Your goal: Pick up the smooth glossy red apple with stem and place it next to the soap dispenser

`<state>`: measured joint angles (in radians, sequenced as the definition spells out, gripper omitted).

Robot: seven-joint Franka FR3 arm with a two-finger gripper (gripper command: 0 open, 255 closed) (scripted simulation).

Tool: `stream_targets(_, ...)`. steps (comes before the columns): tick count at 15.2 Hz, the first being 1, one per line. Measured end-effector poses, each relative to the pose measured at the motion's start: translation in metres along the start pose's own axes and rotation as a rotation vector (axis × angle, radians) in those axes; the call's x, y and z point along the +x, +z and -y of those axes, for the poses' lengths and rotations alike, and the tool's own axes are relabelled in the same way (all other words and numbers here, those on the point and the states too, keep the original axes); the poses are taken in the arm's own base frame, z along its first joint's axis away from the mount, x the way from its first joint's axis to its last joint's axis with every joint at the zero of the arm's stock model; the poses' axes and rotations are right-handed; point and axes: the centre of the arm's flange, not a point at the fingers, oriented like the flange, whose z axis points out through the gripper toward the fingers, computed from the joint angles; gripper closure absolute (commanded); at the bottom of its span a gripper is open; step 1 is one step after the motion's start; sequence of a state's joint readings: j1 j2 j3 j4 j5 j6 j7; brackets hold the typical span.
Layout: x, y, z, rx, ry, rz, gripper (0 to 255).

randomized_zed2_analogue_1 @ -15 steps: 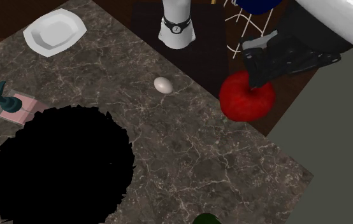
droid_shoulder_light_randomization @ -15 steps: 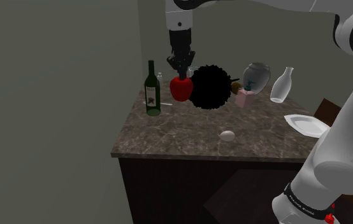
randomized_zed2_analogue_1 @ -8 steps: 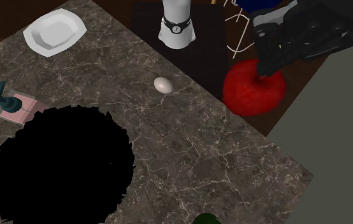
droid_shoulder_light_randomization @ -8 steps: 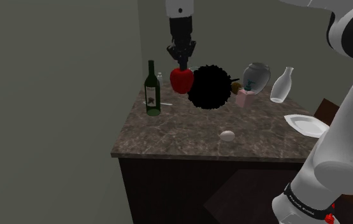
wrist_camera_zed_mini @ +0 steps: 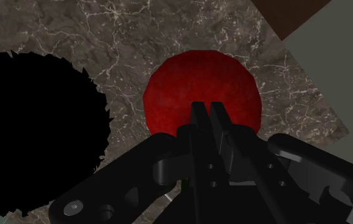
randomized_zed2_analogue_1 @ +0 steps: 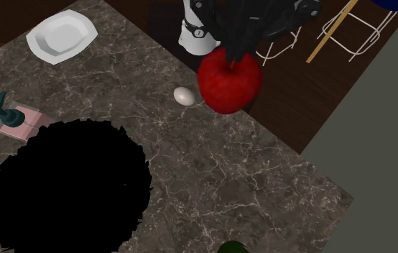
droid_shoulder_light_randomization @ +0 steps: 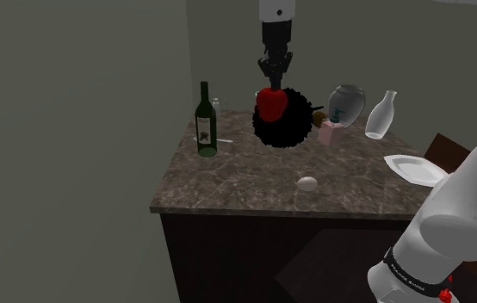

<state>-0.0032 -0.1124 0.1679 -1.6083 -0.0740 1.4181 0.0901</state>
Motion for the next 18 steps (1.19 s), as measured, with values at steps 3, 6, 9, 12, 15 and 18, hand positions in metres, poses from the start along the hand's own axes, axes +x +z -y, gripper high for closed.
stream_targets(3,-0.013,0.011,-0.040,0.000,0.000,0.000,255)
stream_targets(6,-0.030,0.012,-0.075,0.000,0.000,0.000,255)
stream_targets(9,-0.041,0.016,-0.111,0.000,0.000,0.000,255)
stream_targets(12,-0.052,0.019,-0.148,0.000,0.001,0.000,255)
stream_targets(15,-0.068,0.024,-0.187,0.001,0.000,0.000,255)
stream_targets(18,-0.081,0.030,-0.223,0.001,0.000,0.000,255)
